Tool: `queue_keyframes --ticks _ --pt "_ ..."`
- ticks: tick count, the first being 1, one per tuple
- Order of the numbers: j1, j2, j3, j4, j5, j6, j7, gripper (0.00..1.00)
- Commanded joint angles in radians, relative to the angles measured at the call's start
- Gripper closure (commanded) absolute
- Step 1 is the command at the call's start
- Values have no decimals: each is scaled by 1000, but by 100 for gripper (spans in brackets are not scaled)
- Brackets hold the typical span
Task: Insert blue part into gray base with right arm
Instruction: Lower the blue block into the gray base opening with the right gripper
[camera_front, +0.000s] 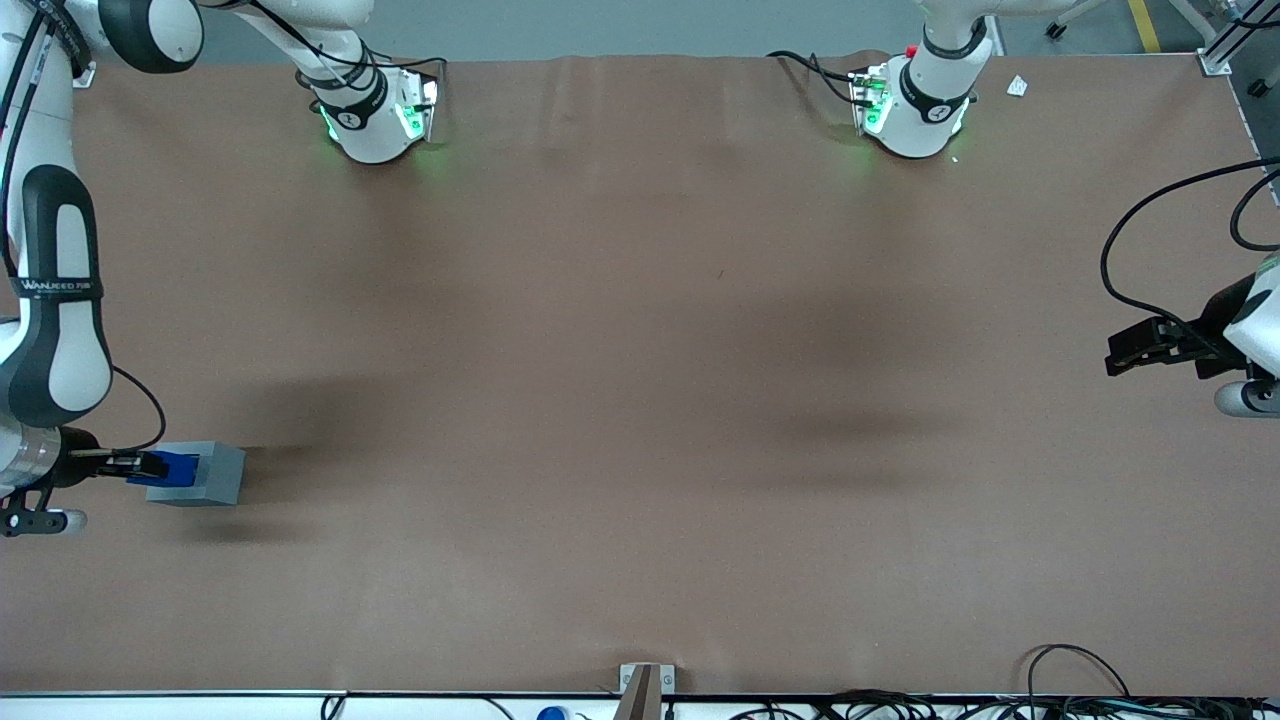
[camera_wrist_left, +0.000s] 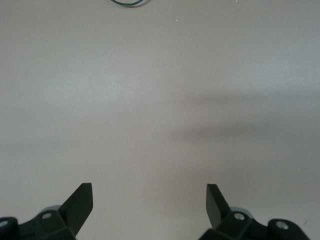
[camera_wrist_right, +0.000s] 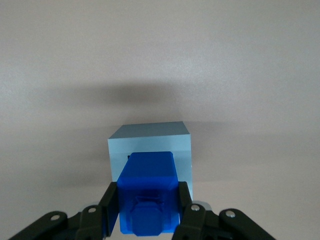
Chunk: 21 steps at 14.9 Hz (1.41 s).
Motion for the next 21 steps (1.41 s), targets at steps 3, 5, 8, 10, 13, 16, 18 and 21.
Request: queue_keyframes --ticks 3,5,8,10,13,16,18,21 --pt "-9 18 12 18 16 9 -16 92" --pt "-7 18 12 18 18 9 -16 93" --pt "-7 15 12 18 16 2 -14 94" --pt "-12 13 12 18 16 -3 -14 94" --pt "-15 12 12 17 15 -6 -16 94" --pt "-15 12 12 14 15 -14 -16 94" --pt "-16 12 12 13 15 -25 -16 94" --pt "-15 10 12 12 16 -43 -16 94"
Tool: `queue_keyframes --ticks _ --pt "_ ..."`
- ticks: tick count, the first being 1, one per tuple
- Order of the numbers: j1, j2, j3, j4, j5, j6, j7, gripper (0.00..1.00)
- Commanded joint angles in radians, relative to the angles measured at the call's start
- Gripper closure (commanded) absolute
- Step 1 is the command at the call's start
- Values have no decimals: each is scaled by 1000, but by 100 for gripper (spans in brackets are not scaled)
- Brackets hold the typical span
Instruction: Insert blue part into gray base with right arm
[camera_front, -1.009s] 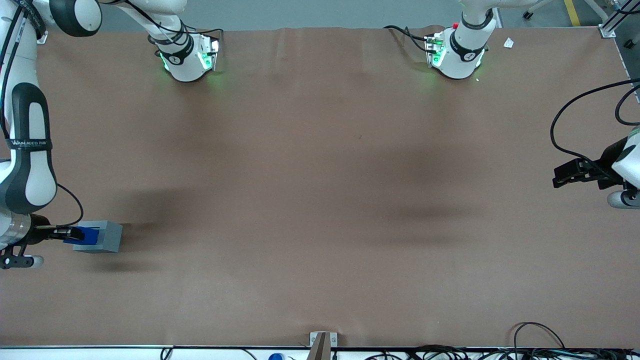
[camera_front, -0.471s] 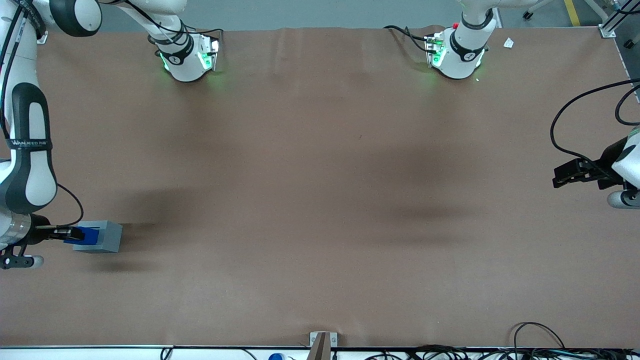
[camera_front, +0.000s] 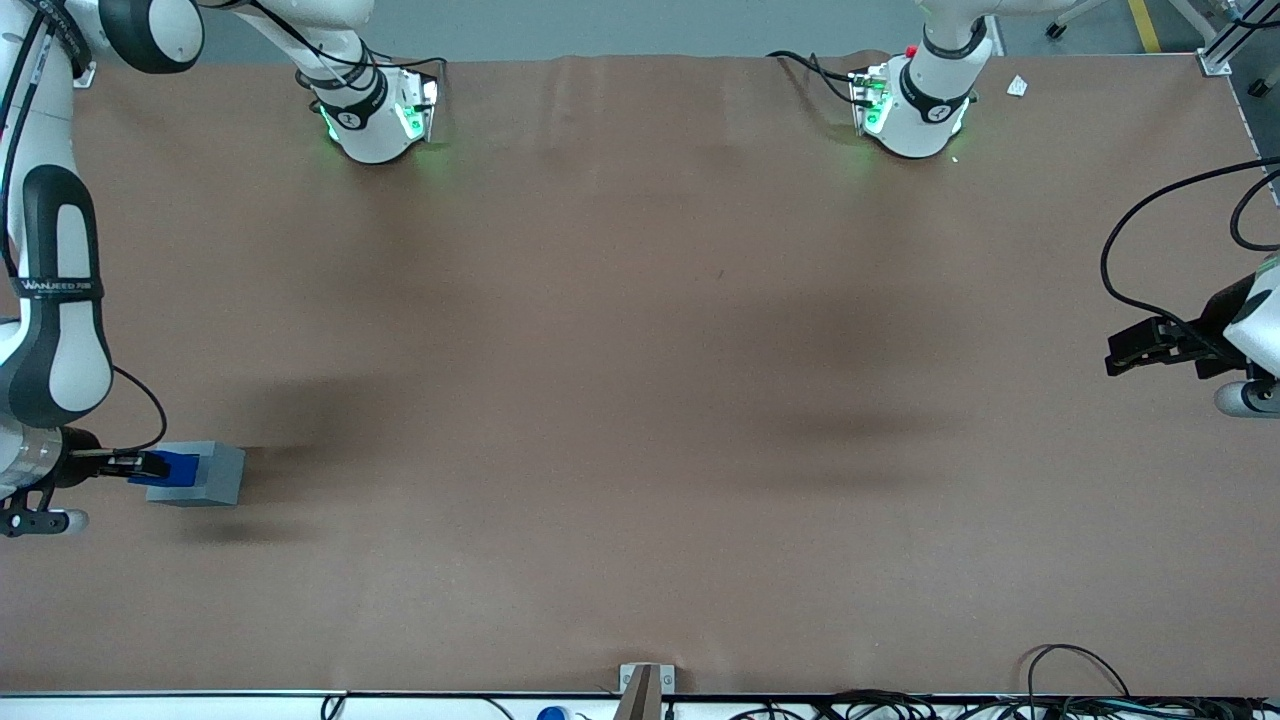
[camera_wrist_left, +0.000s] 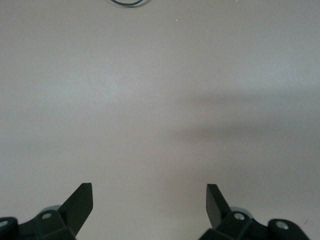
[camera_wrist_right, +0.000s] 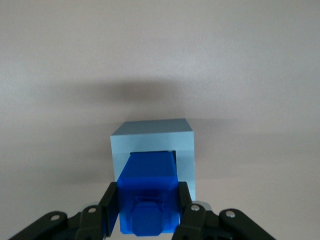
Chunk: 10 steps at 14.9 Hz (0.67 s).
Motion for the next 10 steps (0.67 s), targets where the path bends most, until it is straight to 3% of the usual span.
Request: queue_keyframes --ticks 1,10 --pt "-15 9 10 9 16 -16 -14 94" --pt "-25 11 10 9 16 -10 -30 84"
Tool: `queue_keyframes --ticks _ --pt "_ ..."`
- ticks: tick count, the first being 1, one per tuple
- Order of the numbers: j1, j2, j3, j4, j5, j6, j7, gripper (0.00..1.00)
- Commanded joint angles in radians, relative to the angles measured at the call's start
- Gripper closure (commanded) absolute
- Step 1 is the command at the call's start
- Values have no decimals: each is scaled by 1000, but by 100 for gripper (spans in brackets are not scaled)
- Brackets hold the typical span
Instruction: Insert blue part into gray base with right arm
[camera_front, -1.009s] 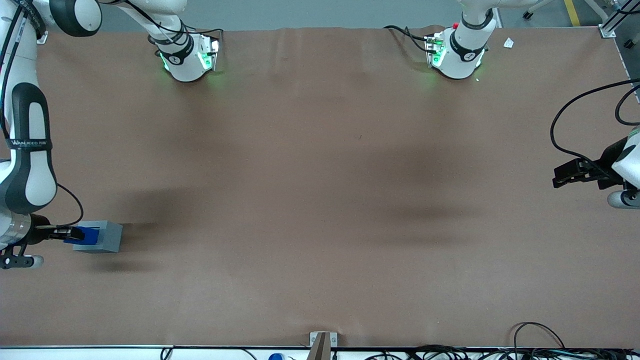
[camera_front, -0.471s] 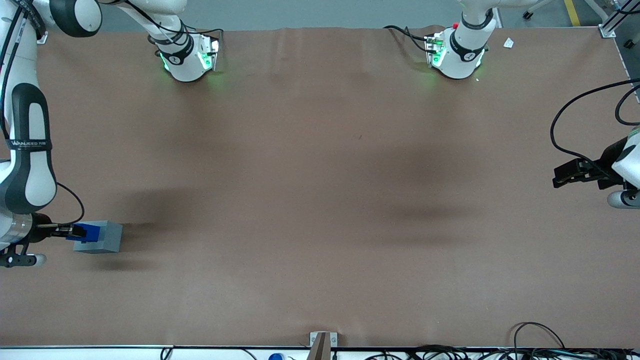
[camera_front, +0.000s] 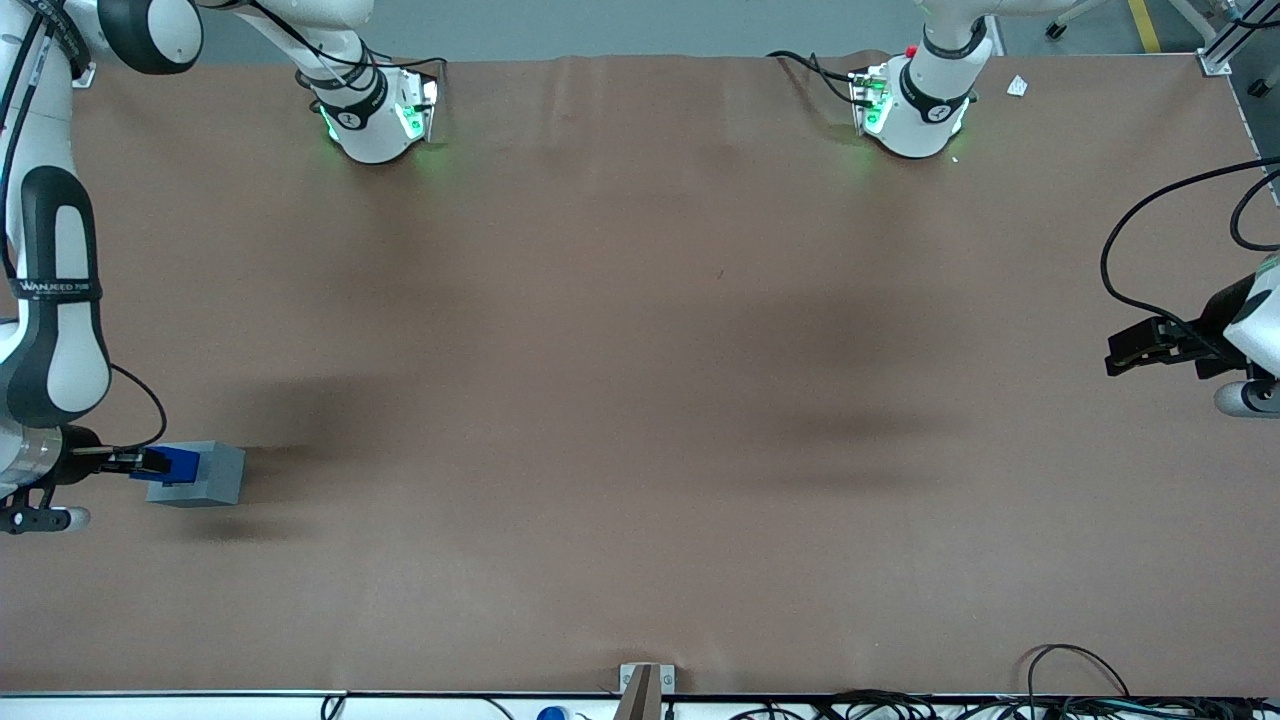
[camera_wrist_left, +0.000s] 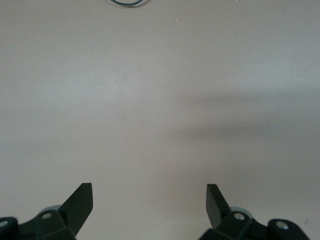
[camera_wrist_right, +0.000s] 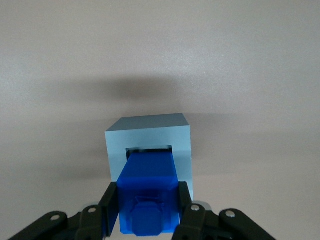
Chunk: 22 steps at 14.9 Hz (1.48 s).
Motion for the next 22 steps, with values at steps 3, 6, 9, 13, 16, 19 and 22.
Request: queue_keyframes --ticks 3,6,9,13,16,19,22 --pt "-18 10 12 9 14 -2 -21 84" --pt "-14 10 12 9 14 -2 -21 82" --pt "-11 10 10 7 14 -8 -21 82" --pt "-9 10 10 9 14 -5 -21 82" --pt "-8 12 12 9 14 -2 -20 83" --pt "-8 12 12 9 14 0 -10 84" --pt "-3 13 12 9 14 0 -15 84"
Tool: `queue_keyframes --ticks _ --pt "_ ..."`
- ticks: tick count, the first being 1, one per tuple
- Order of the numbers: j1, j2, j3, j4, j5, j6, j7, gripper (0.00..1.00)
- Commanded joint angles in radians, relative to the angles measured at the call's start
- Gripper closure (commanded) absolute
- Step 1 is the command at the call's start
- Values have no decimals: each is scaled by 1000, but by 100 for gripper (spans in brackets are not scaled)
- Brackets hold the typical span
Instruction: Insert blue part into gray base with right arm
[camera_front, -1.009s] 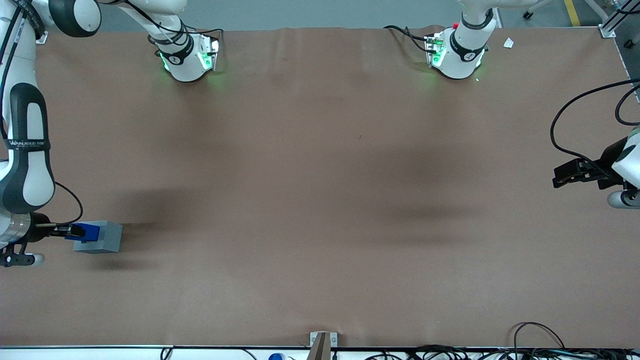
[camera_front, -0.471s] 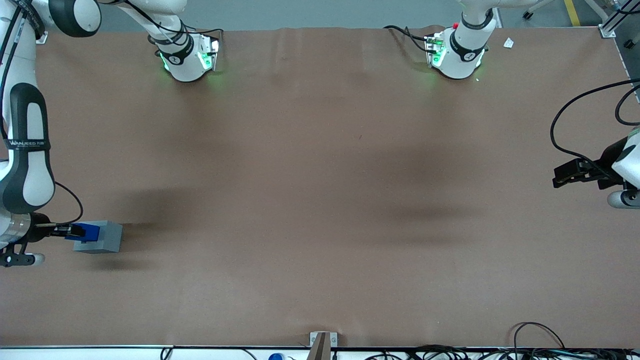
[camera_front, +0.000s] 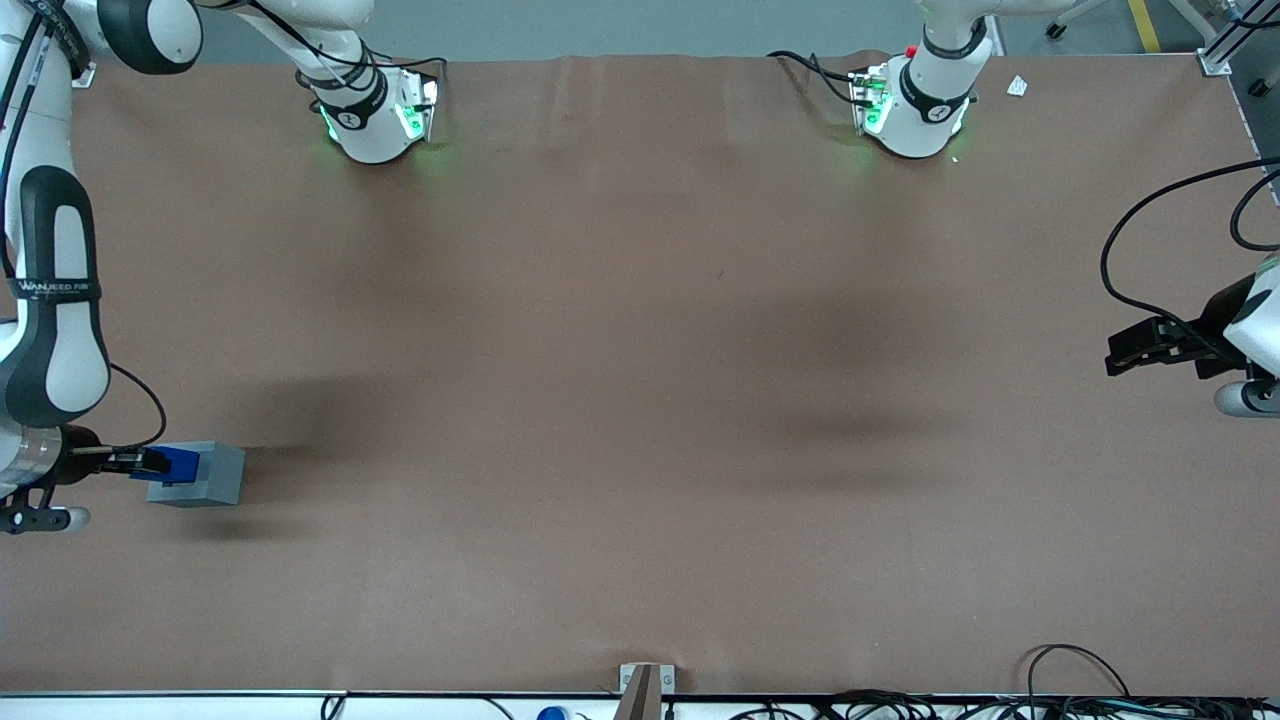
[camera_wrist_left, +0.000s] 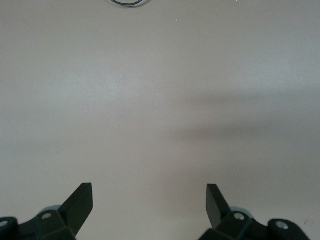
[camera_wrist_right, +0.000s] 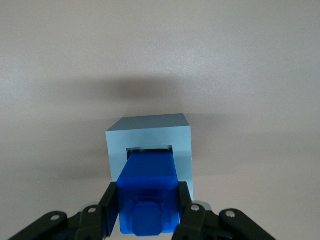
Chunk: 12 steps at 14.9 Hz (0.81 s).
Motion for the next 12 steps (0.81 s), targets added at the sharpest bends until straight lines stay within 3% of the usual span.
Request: queue_keyframes --ticks 1,12 --pt "-3 13 10 9 13 0 -15 84" --pt "-4 18 10 7 11 3 -47 84"
